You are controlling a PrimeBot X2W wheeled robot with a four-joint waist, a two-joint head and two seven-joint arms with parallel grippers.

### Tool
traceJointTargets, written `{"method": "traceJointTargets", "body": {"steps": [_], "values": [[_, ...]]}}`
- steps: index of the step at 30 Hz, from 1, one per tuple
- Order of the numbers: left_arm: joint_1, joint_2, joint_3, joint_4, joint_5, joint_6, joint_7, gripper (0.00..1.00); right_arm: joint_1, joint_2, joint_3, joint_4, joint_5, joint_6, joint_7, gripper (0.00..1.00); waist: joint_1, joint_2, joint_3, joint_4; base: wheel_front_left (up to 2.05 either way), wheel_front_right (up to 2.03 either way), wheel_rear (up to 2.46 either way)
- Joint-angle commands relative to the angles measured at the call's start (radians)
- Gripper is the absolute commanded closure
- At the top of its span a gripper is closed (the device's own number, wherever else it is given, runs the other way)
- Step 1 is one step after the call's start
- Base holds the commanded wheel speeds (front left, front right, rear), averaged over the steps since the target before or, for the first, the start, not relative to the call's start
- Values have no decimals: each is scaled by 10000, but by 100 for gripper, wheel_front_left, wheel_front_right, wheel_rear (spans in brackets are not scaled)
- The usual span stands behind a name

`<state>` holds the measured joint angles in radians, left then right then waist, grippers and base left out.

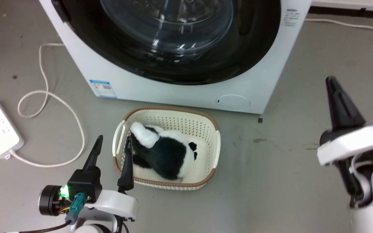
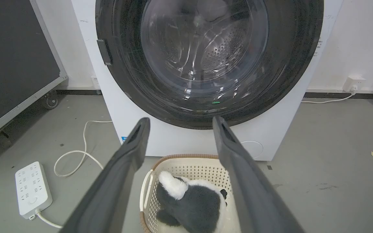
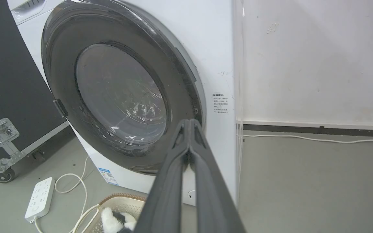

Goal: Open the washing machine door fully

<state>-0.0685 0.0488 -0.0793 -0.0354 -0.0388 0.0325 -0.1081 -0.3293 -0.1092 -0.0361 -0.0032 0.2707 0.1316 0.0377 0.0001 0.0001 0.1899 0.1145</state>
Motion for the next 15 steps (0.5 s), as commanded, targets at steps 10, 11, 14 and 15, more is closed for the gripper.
{"method": "traceJointTargets", "body": {"steps": [10,11,14,15], "values": [[-490,7,-274,-179,-241,167,-304,0,-2234,353,-916,949,1176,-5,862,100,-1,-1,779,551,0,0,0],[-518,8,-298,-187,-257,180,-325,0,-2423,375,-1009,1077,1246,-5,958,100,-1,-1,834,596,0,0,0],[-599,8,-363,-216,-300,220,-388,0,-2995,435,-1262,1463,1463,-5,1242,100,-1,-1,1007,722,0,0,0],[-623,8,-384,-225,-311,230,-409,0,-3196,457,-1370,1616,1565,-5,1340,100,-1,-1,1064,761,0,0,0]]}}
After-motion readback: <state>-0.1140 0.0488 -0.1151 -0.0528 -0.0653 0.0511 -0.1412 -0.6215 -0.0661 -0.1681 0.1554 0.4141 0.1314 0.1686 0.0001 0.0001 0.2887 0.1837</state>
